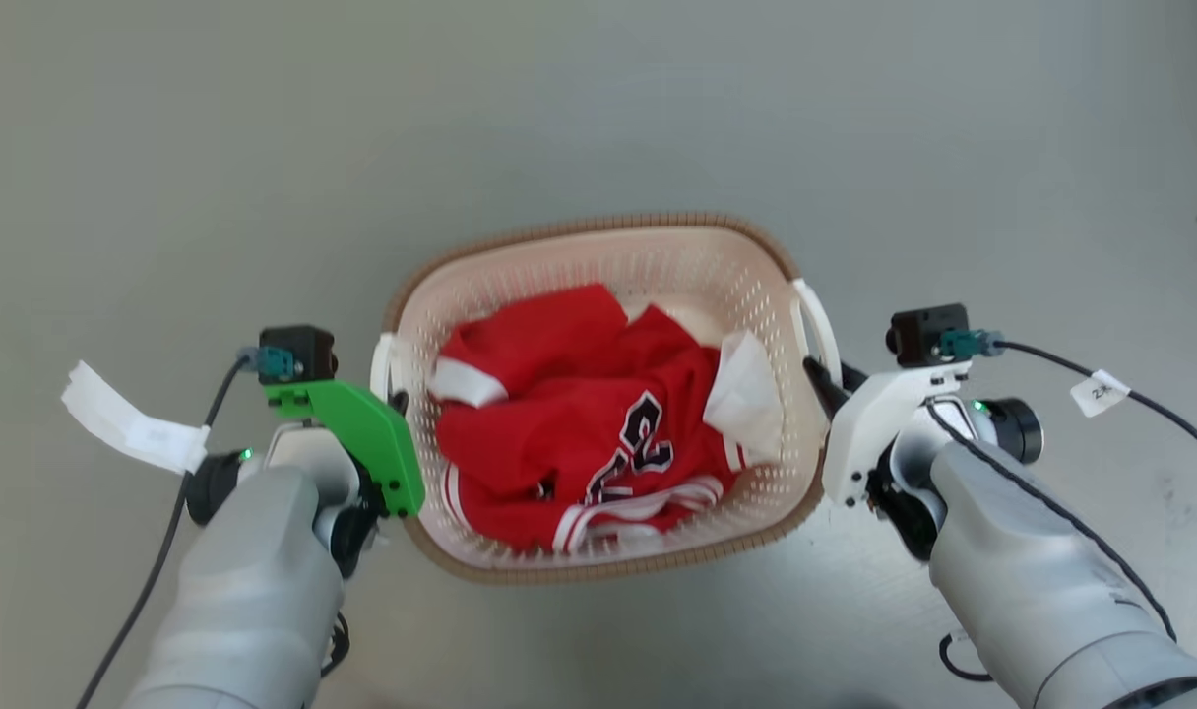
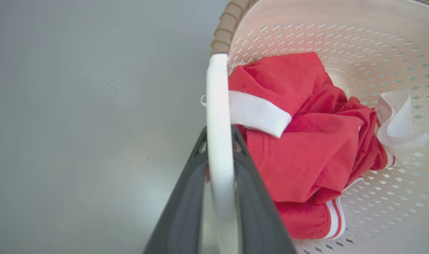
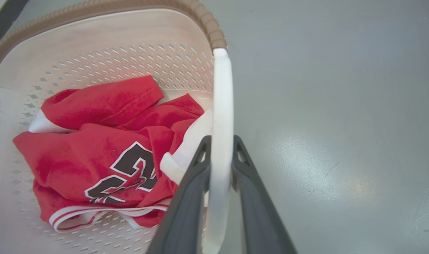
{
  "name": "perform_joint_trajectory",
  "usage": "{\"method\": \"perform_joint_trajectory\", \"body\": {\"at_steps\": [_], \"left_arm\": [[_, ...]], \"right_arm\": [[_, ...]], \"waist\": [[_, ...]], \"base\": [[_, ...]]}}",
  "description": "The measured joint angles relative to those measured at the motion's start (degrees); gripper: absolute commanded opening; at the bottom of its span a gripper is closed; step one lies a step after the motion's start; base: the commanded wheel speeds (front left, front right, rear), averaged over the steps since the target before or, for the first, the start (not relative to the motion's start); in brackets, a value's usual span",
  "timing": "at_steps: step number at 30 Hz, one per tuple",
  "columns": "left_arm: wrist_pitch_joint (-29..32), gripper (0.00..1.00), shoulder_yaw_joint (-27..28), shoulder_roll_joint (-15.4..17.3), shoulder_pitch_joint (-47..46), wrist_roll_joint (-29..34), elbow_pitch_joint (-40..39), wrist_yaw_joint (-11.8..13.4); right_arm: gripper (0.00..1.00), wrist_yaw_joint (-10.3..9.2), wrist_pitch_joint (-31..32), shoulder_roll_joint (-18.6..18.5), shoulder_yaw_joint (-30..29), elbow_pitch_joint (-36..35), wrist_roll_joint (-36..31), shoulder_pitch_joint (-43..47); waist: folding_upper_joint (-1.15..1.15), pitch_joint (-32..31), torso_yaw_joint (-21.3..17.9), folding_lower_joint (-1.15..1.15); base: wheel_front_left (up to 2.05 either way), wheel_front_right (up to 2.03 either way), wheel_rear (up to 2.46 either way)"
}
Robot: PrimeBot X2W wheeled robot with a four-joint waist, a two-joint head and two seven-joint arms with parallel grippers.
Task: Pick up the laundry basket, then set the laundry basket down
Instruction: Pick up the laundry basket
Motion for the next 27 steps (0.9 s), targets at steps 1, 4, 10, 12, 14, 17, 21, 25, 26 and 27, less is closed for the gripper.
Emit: {"method": "perform_joint_trajectory", "body": {"at_steps": [1, 4, 10, 12, 14, 17, 21, 25, 26, 27], "left_arm": [[0.6, 0.0, -0.4, 0.0, 0.6, -0.5, -0.1, 0.0], [2.3, 0.0, -1.5, 0.1, 2.2, -2.1, -1.0, 0.0], [5.2, 0.0, -3.1, 0.4, 4.4, -4.9, -1.9, 0.0], [6.1, 0.0, -3.5, 0.5, 5.1, -5.4, -2.1, 0.0], [7.0, 0.0, -3.9, 0.6, 5.8, -6.5, -2.3, 0.0], [8.5, 0.0, -4.4, 0.7, 6.7, -7.6, -2.4, 0.0], [9.6, 0.0, -4.7, 0.8, 7.7, -8.3, -2.3, 0.0], [11.1, 0.0, -5.1, 0.9, 9.1, -9.1, -2.2, 0.0], [11.4, 0.0, -5.1, 0.9, 9.4, -9.5, -2.1, 0.0], [11.8, 0.0, -5.3, 1.0, 9.8, -9.9, -2.0, 0.0]], "right_arm": [[0.0, 0.01, 0.5, 0.0, 0.2, 0.3, 0.4, 0.3], [0.0, 0.0, 1.5, 0.0, 0.9, 1.0, 1.3, 1.2], [0.0, 0.0, 3.8, -0.1, 2.2, 1.9, 3.7, 2.9], [0.0, 0.0, 5.0, -0.1, 2.6, 2.3, 4.3, 3.6], [0.0, -0.01, 6.0, -0.1, 3.0, 2.4, 5.3, 4.3], [0.0, -0.01, 7.5, -0.1, 3.7, 2.7, 6.5, 5.0], [0.0, -0.01, 9.2, -0.1, 4.4, 2.7, 7.6, 5.7], [0.0, -0.02, 11.1, -0.1, 5.2, 2.7, 9.2, 7.0], [0.0, -0.02, 11.7, -0.1, 5.4, 2.7, 9.7, 7.4], [0.0, -0.03, 12.2, -0.1, 5.7, 2.7, 10.2, 7.9]], "waist": [[0.0, -0.8, -0.1, 0.0], [0.0, -3.0, -0.5, 0.0], [0.0, -7.4, -1.3, 0.0], [0.0, -8.9, -1.5, 0.0], [0.0, -10.3, -1.8, 0.0], [0.0, -12.5, -2.1, 0.0], [0.0, -14.8, -2.5, 0.0], [0.0, -17.7, -2.9, 0.0], [0.0, -18.5, -3.0, 0.0], [0.0, -19.2, -3.1, 0.0]], "base": [[0.0, 0.0, 0.0], [0.0, 0.0, 0.0], [0.0, 0.0, 0.0], [0.0, 0.0, 0.0], [0.0, 0.0, 0.0], [0.0, 0.0, 0.0], [0.0, 0.0, 0.0], [0.0, 0.0, 0.0], [0.0, 0.0, 0.0], [0.0, 0.0, 0.0]]}}
